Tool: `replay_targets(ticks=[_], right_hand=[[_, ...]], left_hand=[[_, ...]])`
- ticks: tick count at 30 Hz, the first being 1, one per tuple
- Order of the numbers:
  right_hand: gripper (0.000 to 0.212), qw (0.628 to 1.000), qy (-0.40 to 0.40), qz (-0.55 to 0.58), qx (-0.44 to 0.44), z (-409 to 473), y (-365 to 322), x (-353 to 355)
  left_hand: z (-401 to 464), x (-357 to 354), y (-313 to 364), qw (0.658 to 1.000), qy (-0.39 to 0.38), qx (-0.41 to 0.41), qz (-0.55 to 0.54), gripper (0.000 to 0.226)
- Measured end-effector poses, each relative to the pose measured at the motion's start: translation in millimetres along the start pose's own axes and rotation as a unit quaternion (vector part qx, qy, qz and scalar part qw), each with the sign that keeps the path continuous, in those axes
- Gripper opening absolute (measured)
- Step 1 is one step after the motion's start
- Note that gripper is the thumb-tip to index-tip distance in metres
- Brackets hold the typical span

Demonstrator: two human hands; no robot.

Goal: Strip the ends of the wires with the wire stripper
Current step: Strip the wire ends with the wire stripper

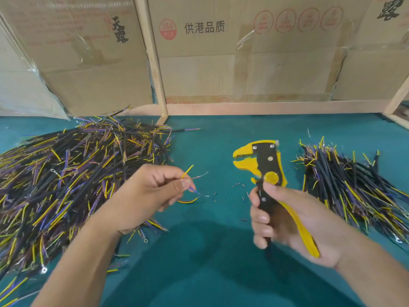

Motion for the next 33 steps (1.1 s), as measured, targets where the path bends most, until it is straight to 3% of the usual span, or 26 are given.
replay_targets(ticks=[8, 16, 24, 28, 33], right_hand=[[0.031, 0.996, -0.010, -0.026, -0.082, 6.4, 33.8, -9.9], [0.045, 0.992, 0.000, 0.009, -0.126, 21.2, 50.6, 13.4], [0.043, 0.990, -0.015, 0.022, -0.137, 24.0, 55.6, 18.0], [0.048, 0.991, 0.007, 0.020, -0.135, 24.7, 55.6, 18.9], [0.044, 0.989, -0.021, 0.026, -0.144, 23.0, 56.7, 15.9]], left_hand=[[3.4, -21.1, -1.8, 0.999, -0.028, 0.029, 0.001, 0.025], [5.5, -29.3, -4.0, 0.997, 0.002, 0.068, -0.020, 0.029], [5.7, -27.7, -8.5, 0.986, 0.046, 0.106, -0.119, 0.031], [5.2, -27.3, -9.2, 0.983, 0.064, 0.117, -0.124, 0.030], [5.4, -27.1, -10.0, 0.982, 0.067, 0.121, -0.125, 0.029]])
Point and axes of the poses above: each hand's wrist, its own z-axis towards the middle knuckle, its own x-axis out of the back of the hand, y = z × x, the point moved 8 cm from there along z, towards the middle knuckle, and after that the axes turned 1 degree about z, right-handed, at the moved point
